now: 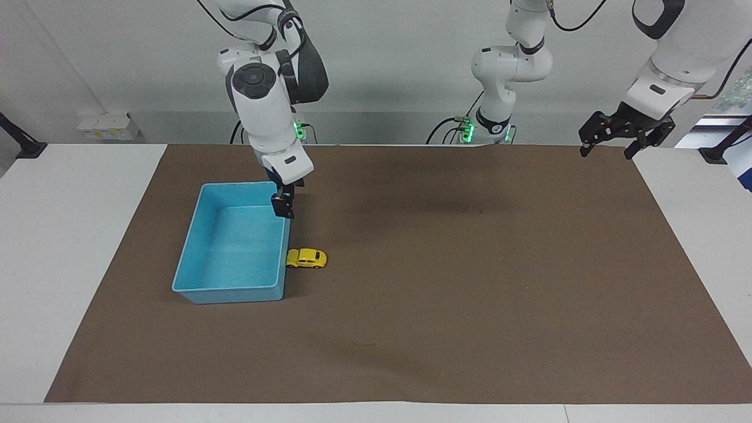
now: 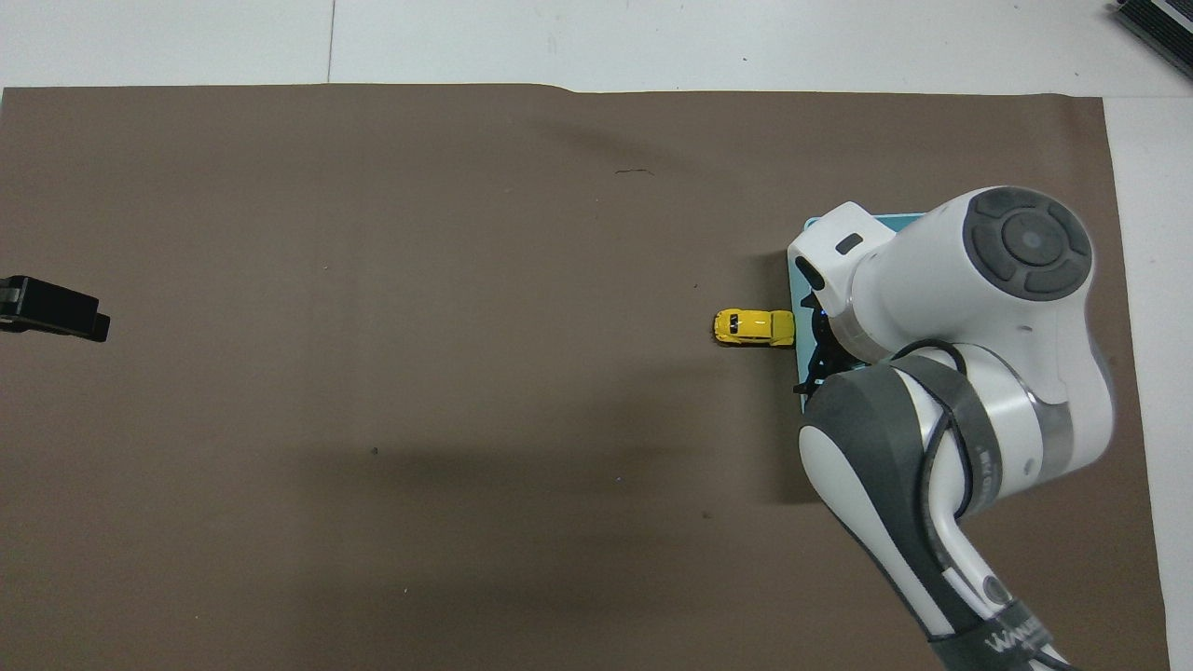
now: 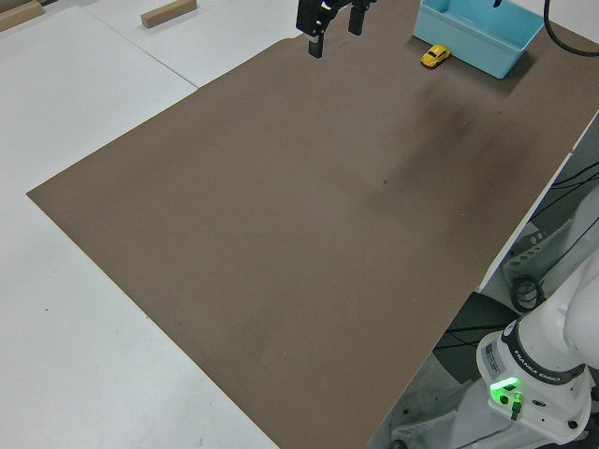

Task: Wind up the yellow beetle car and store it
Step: 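Lower the right gripper and grasp the yellow car beside the box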

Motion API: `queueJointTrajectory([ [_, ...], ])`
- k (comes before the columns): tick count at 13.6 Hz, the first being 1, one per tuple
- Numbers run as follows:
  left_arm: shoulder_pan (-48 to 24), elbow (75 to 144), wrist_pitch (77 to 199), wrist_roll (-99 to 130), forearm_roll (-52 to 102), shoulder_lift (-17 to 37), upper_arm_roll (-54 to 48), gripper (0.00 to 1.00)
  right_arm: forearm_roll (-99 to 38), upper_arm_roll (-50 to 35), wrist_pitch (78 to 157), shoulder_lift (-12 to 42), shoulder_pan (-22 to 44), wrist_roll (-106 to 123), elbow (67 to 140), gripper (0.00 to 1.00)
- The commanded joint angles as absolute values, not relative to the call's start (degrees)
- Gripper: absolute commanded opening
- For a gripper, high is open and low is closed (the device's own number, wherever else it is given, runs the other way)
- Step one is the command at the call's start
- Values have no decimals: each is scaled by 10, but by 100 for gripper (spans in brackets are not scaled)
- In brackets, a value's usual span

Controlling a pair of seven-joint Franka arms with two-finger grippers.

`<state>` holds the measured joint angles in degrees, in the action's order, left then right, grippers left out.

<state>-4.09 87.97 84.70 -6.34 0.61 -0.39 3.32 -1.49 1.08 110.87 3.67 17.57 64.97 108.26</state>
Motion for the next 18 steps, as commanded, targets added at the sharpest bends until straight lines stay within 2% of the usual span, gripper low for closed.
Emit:
queueJointTrajectory([
  [1,-38,882,840,-59,-4,-8,31,100,-13,11,1143,33,174,661,1111,100],
  [5,-38,882,840,-59,-4,-8,31,100,-11,11,1186,69,181,658,1115,100],
  [10,-38,882,840,-59,-4,-8,31,100,-7,11,1208,88,180,653,1119,100],
  [18,-38,882,840,-59,-4,-8,31,100,9,11,1290,133,178,653,1142,100],
])
